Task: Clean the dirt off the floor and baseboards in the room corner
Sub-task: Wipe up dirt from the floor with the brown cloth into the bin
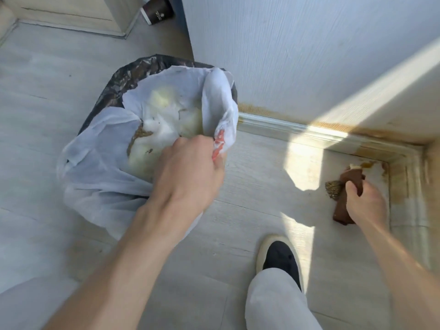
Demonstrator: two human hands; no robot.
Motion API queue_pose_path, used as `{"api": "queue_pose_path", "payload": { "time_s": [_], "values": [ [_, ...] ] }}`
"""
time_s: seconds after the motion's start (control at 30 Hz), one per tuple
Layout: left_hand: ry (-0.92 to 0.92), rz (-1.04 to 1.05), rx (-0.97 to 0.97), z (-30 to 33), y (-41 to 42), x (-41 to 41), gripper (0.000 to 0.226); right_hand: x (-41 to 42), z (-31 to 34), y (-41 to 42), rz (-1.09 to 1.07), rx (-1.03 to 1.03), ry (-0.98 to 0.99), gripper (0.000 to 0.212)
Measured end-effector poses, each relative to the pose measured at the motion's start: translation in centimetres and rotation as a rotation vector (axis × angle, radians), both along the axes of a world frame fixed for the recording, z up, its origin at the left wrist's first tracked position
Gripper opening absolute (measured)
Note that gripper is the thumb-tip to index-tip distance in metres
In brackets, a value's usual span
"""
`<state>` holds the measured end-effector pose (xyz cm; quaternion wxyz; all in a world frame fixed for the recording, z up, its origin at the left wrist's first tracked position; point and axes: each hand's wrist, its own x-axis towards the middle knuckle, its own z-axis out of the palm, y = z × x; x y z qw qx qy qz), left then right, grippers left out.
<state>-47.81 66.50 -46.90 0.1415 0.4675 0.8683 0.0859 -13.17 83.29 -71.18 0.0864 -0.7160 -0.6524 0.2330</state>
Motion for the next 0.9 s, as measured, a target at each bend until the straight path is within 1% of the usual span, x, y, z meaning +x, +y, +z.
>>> {"api": "queue_pose_path", "payload": {
  "time_s": [0.17, 0.23, 0.27, 0.33, 0.4, 0.47, 0.53, 0.6, 0.67, 0.73, 0.8, 0.9],
  "values": [
    [-0.057, -0.054, 0.101, 0.0, 3.1, 3.6, 0.035, -0.5, 1.2, -0.1, -0.078, -0.055, 0.127, 0.041],
    [-0.035, -0.086, 0.181, 0.4, 3.2, 4.3, 0.024, 0.2, 1.0, 0.1, -0.149, -0.068, 0.179, 0.040],
    [0.003, -0.093, 0.240, 0.5, 3.2, 4.5, 0.023, 0.7, 0.9, 0.2, -0.182, -0.069, 0.207, 0.040],
    [0.078, -0.125, 0.400, 1.0, 3.1, 5.5, 0.036, 1.5, 1.0, 0.5, -0.231, -0.063, 0.225, 0.041],
    [0.080, -0.241, 0.560, 1.2, 3.2, 7.3, 0.031, 1.9, 1.3, 0.9, -0.263, -0.037, 0.221, 0.043],
    [-0.012, -0.398, 0.591, 0.4, 3.6, 9.7, 0.024, 2.2, 1.7, 1.4, -0.285, -0.011, 0.180, 0.042],
    [-0.136, -0.482, 0.500, -1.9, 3.8, 11.9, 0.023, 2.6, 1.8, 2.1, -0.286, 0.019, 0.136, 0.042],
    [-0.220, -0.509, 0.340, -5.3, 3.4, 13.1, 0.025, 2.5, 2.0, 2.8, -0.260, 0.044, 0.075, 0.043],
    [-0.263, -0.505, 0.200, -8.7, 2.5, 13.3, 0.025, 2.2, 2.2, 3.3, -0.191, 0.043, 0.044, 0.043],
    [-0.295, -0.469, 0.099, -11.0, 1.4, 13.1, 0.025, 1.4, 2.2, 3.9, -0.089, 0.006, 0.045, 0.039],
    [-0.297, -0.444, 0.024, -12.2, 0.5, 12.8, 0.025, 0.4, 2.2, 4.2, 0.037, -0.013, 0.018, 0.034],
    [-0.307, -0.423, -0.067, -13.2, -0.3, 12.5, 0.027, -0.7, 2.0, 4.2, 0.159, -0.004, -0.077, 0.038]
  ]
}}
